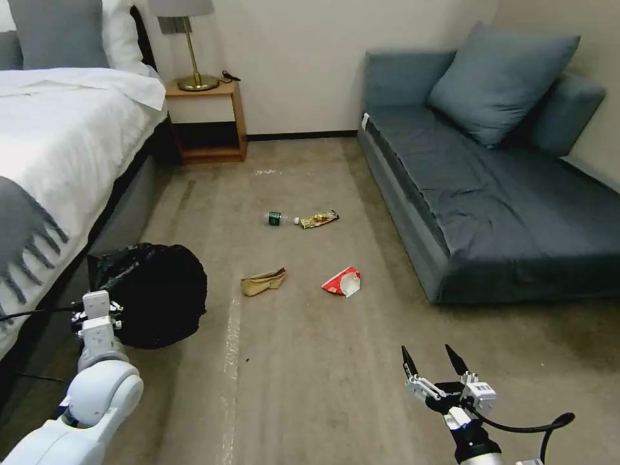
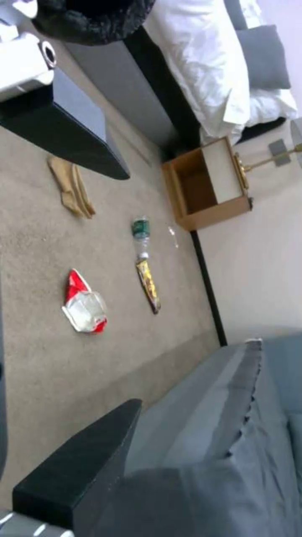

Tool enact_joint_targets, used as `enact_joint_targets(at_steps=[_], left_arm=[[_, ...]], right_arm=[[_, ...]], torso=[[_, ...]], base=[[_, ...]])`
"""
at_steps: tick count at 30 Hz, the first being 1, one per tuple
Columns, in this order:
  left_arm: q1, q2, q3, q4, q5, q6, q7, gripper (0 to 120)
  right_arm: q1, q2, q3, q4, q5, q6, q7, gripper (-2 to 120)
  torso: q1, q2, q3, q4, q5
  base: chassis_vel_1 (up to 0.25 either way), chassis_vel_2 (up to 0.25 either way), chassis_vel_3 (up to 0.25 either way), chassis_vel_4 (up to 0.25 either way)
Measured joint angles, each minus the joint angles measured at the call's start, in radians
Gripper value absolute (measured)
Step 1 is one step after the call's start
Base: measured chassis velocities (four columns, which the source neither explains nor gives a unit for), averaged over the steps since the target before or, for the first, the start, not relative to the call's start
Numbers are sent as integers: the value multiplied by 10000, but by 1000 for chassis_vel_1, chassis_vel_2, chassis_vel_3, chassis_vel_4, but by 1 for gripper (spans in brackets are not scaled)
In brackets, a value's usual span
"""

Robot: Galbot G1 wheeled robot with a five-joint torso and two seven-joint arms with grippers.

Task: Pick up the trash bin, then pick up the garbage on the floor and place it into the trash bin.

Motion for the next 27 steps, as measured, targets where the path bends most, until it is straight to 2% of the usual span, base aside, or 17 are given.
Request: enact_joint_targets(at_steps=[10, 27], left_arm=[[-118, -221, 45, 198, 146, -177, 155, 3], [-345, -663, 81, 452, 334, -316, 426, 3]], right_arm=[[400, -345, -78, -522, 104, 27, -231, 100], [1684, -1425, -445, -1863, 434, 92, -792, 100]], torso=[[0, 0, 0, -2, 0], [0, 0, 0, -1, 0]], base=[[-113, 103, 104, -100], [-117, 114, 115, -108]])
